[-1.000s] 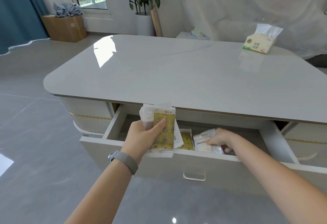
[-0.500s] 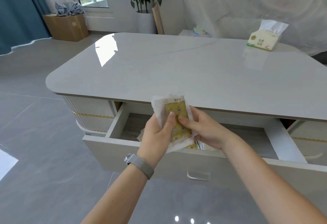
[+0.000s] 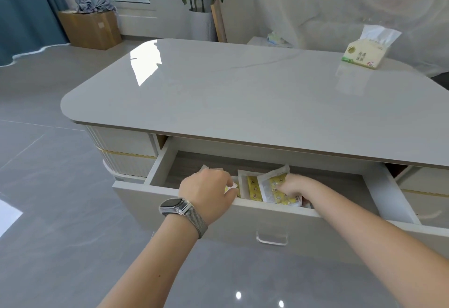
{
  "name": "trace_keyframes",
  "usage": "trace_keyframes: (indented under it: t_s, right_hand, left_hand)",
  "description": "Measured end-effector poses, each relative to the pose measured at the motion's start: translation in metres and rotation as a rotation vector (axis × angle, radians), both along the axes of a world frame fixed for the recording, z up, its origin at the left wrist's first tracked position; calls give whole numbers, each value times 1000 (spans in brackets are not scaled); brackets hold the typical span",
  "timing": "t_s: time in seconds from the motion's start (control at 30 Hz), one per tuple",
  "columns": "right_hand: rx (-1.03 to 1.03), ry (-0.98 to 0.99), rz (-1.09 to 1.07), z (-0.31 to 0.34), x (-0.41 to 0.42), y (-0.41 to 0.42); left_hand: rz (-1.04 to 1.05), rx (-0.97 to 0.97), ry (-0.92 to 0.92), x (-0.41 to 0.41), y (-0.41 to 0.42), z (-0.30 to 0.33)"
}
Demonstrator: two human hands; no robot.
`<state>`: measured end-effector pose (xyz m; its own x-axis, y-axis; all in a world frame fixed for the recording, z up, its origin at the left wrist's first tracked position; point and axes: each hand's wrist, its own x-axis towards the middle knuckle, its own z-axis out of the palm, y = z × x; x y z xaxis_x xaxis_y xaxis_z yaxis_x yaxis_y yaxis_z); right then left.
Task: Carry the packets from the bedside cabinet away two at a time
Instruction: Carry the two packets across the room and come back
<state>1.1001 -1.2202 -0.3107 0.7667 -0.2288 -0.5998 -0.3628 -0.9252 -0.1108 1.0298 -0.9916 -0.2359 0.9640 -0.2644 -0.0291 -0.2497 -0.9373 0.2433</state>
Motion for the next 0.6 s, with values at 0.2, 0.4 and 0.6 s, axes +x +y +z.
trace_keyframes:
  t_s: [0.2,0.4,0.6]
  right_hand:
    - [-197,-185,52,19,-12,-8]
    - [137,-1410,211,49,-148,-4]
    - [-356,-1298,190,-68,-198,-28]
  left_hand:
    - [-27,37,-40,-3,5,6]
    - [-135,-40,-166,-12,19,16]
    - [-229,-84,-530,-47,-8,-64]
